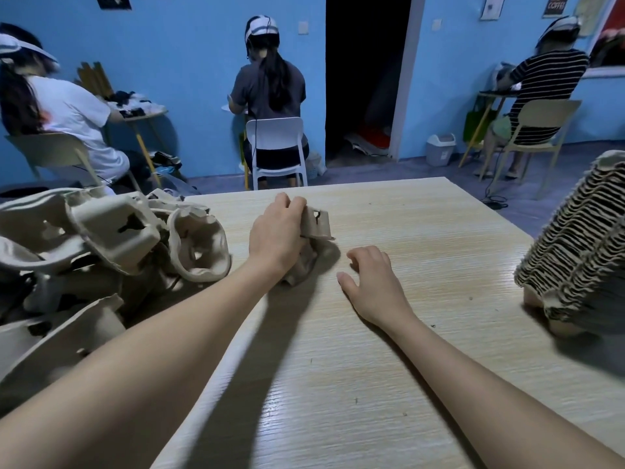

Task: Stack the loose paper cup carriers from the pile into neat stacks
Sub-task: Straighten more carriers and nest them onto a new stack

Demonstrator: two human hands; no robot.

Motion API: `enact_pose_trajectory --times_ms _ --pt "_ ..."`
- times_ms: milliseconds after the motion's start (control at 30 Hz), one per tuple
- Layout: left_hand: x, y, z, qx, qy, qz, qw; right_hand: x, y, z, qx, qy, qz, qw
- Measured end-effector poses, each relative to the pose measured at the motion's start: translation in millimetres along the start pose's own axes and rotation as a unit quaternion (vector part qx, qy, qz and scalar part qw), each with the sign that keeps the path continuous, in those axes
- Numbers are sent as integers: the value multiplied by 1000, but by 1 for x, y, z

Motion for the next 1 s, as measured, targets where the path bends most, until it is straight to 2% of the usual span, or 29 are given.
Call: enact_pose_trajectory --times_ms 133,333,500,633,800,1000 --pt "6 2 -23 -55 63 14 996 0 3 -1 10 4 10 1000" --pt "5 13 -48 -157 95 -11 983 0 7 -8 45 17 43 998" --pt "-10 42 -55 -229 77 -9 970 -2 4 -43 141 60 52 987" --pt "-24 54 -46 -270 45 -43 961 -13 -3 -77 152 97 21 983" --pt "-51 51 -34 -405 21 -137 904 -37 12 -91 151 87 55 983" --pt "-91 56 -21 -444 -6 -135 886 -62 29 -107 191 99 101 971"
Point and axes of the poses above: each hand's wrist, its own x-axis towards the middle knuckle, its own z-axis out of the palm, y = z × x, the point moved 8 cm from there along x, towards the middle knuckle, and after that the axes turned 12 degrees about -x, right-handed, at the moved point
